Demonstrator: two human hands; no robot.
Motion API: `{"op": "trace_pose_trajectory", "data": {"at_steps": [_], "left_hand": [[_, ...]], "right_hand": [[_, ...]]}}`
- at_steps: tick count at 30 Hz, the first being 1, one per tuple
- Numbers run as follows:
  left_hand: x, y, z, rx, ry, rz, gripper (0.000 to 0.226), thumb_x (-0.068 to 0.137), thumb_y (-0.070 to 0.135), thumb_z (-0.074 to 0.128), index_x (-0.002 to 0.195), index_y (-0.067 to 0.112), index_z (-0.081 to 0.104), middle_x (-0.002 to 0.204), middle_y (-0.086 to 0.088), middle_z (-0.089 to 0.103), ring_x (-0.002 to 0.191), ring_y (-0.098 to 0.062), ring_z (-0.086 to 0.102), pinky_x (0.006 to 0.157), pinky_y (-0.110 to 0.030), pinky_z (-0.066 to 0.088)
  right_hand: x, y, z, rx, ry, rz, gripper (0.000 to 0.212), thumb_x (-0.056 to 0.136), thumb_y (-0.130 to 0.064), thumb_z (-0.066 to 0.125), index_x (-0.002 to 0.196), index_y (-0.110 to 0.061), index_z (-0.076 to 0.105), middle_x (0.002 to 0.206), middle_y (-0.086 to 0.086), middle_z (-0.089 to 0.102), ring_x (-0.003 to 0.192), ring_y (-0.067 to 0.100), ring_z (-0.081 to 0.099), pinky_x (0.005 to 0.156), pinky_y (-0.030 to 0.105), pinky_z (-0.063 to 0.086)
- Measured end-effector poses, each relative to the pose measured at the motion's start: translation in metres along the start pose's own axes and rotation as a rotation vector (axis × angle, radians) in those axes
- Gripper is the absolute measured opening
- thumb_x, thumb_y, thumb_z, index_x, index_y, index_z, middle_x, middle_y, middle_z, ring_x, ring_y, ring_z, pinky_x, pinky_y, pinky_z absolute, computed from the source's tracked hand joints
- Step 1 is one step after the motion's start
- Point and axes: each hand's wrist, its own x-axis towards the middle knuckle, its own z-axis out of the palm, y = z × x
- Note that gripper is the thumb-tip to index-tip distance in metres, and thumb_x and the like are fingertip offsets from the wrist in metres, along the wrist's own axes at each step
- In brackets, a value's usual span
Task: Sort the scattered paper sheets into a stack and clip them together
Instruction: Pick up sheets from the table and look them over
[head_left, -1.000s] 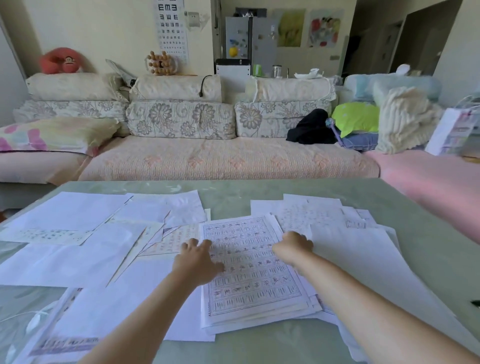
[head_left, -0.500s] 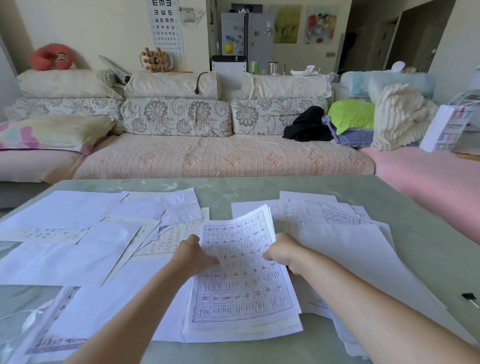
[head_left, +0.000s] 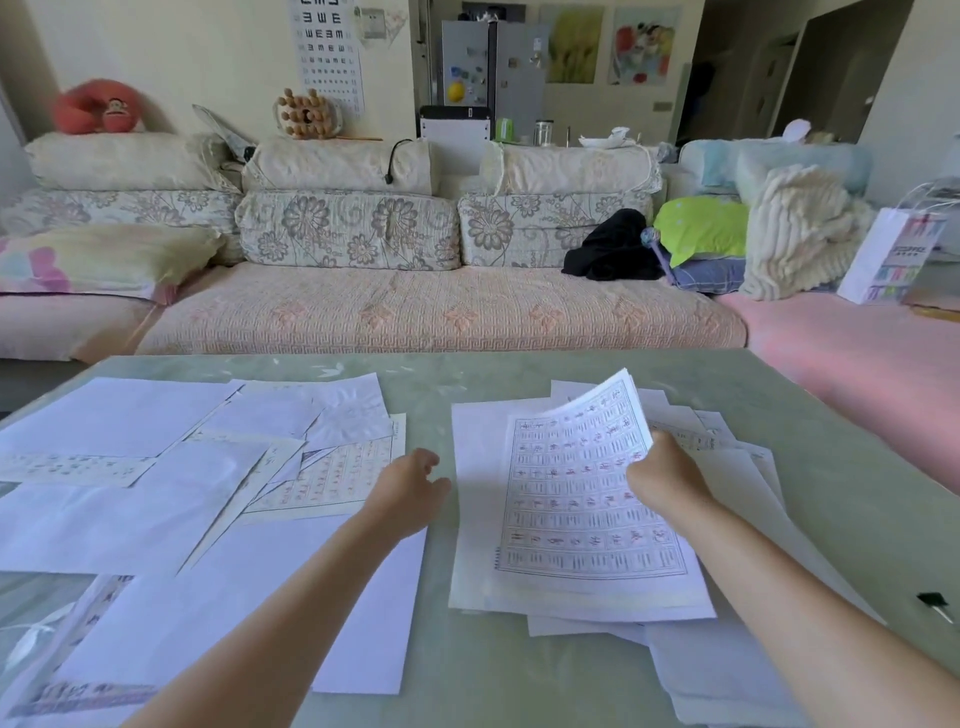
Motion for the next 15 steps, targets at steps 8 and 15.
{"op": "trace_pose_trajectory", "data": {"at_steps": [8,15], "left_hand": [[0.041,0.057,0.041,-0.011,-0.034,-0.266,0.040,0.084,0.028,0.060,0.117,0.007,0.054,0.101,-0.009,0.065,0.094,-0.028,0.064,0.072,-0.029,0.050],[0.065,0.068,0.056,-0.593,-0.155,-0.372,0.026,0.079,0.009,0.076,0.097,-0.001,0.061,0.089,-0.016,0.068,0.081,-0.029,0.069,0.082,-0.040,0.056]], "right_hand": [[0.012,0.018,-0.004,-0.189,0.029,-0.027,0.039,0.087,-0.011,0.048,0.125,-0.013,0.038,0.103,0.006,0.064,0.086,0.030,0.062,0.056,0.030,0.039],[0.023,0.028,0.003,-0.113,-0.067,0.023,0.042,0.087,-0.016,0.048,0.128,-0.017,0.039,0.106,0.004,0.066,0.090,0.028,0.067,0.060,0.029,0.044]]}}
